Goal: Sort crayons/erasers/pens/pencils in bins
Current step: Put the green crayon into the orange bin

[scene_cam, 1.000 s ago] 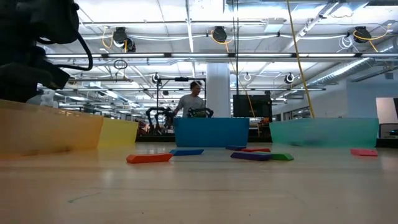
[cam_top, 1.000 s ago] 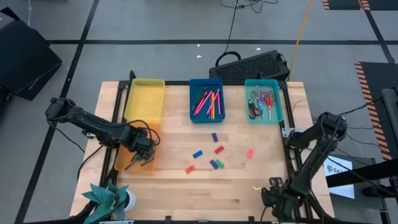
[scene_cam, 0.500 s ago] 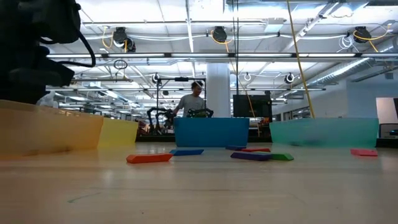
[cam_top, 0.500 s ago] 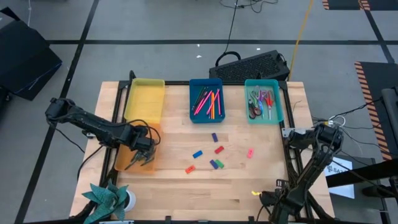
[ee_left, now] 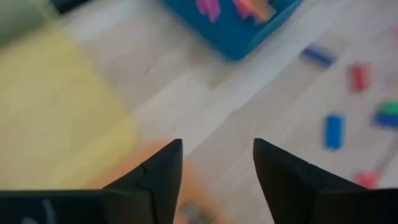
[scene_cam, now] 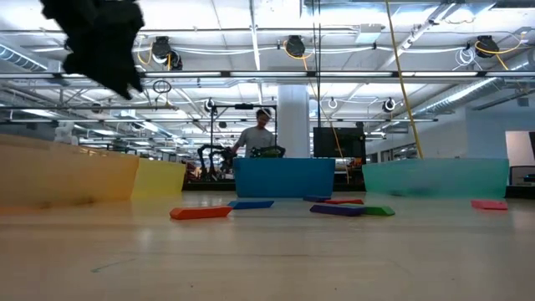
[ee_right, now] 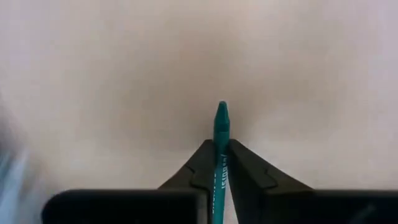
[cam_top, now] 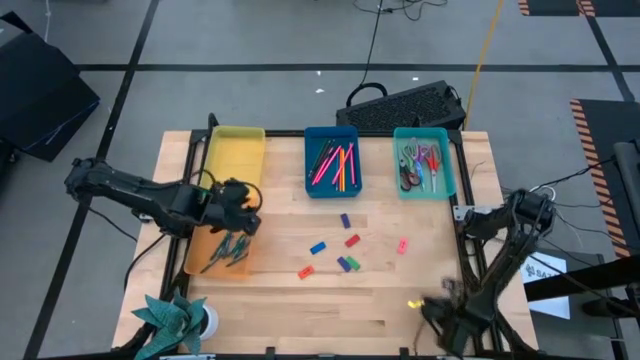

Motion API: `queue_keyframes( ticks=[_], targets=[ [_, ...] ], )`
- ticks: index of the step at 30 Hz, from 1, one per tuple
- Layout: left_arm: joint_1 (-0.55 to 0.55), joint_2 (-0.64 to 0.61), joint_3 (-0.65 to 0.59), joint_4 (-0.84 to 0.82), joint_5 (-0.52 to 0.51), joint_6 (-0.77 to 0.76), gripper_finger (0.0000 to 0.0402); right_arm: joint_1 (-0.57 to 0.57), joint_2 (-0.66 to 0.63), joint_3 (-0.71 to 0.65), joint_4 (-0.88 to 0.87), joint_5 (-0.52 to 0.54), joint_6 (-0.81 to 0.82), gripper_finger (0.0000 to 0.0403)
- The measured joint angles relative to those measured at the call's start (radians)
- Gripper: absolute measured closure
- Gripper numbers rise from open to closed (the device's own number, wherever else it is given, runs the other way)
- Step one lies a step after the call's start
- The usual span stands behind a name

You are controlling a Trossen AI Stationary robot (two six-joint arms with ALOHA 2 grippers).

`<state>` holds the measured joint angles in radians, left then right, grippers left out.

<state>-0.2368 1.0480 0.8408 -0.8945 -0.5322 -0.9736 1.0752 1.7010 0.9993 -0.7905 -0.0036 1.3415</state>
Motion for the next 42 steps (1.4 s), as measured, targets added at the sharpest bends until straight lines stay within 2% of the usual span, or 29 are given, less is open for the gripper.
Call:
queue_keyframes(
  ticks=[5, 6, 8, 10, 13, 16, 22, 29, 32, 37, 40, 42],
  targets=[
    [0.041, 0.004, 0.000, 0.314, 0.020, 0.235, 0.0162, -0.083, -0.188, 0.001, -0.016, 0.219, -0.017, 0.0380],
    [0.044, 0.015, 0.000, 0.397, 0.049, 0.299, 0.0154, -0.106, -0.227, 0.001, -0.009, 0.256, -0.032, 0.0383],
    [0.043, 0.042, 0.000, 0.571, 0.139, 0.452, 0.0141, -0.169, -0.300, 0.001, 0.027, 0.395, -0.079, 0.0387],
    [0.039, 0.081, 0.000, 0.738, 0.223, 0.563, 0.0134, -0.240, -0.363, 0.002, 0.093, 0.528, -0.140, 0.0387],
    [0.030, 0.146, 0.000, 0.944, 0.323, 0.627, 0.0131, -0.332, -0.427, 0.002, 0.262, 0.607, -0.310, 0.0384],
    [0.027, 0.222, 0.000, 1.118, 0.403, 0.628, 0.0131, -0.426, -0.447, 0.003, 0.479, 0.666, -0.527, 0.0384],
    [0.011, 0.350, -0.001, 1.358, 0.443, 0.617, 0.0131, -0.566, -0.427, 0.003, 0.828, 0.628, -0.794, 0.0383],
    [-0.002, 0.424, -0.001, 1.515, 0.403, 0.682, 0.0131, -0.643, -0.391, 0.003, 1.032, 0.525, -0.900, 0.0383],
    [0.014, 0.453, -0.001, 1.559, 0.402, 0.654, 0.0131, -0.662, -0.378, 0.003, 1.084, 0.524, -0.930, 0.0383],
    [0.030, 0.493, -0.001, 1.661, 0.463, 0.631, 0.0135, -0.699, -0.376, 0.003, 1.093, 0.525, -0.945, 0.0383],
    [0.034, 0.495, -0.001, 1.661, 0.480, 0.624, 0.0162, -0.720, -0.376, 0.003, 1.093, 0.526, -0.946, 0.0383],
    [0.040, 0.493, -0.001, 1.661, 0.482, 0.623, 0.0194, -0.731, -0.376, 0.003, 1.093, 0.526, -0.946, 0.0383]
  ],
)
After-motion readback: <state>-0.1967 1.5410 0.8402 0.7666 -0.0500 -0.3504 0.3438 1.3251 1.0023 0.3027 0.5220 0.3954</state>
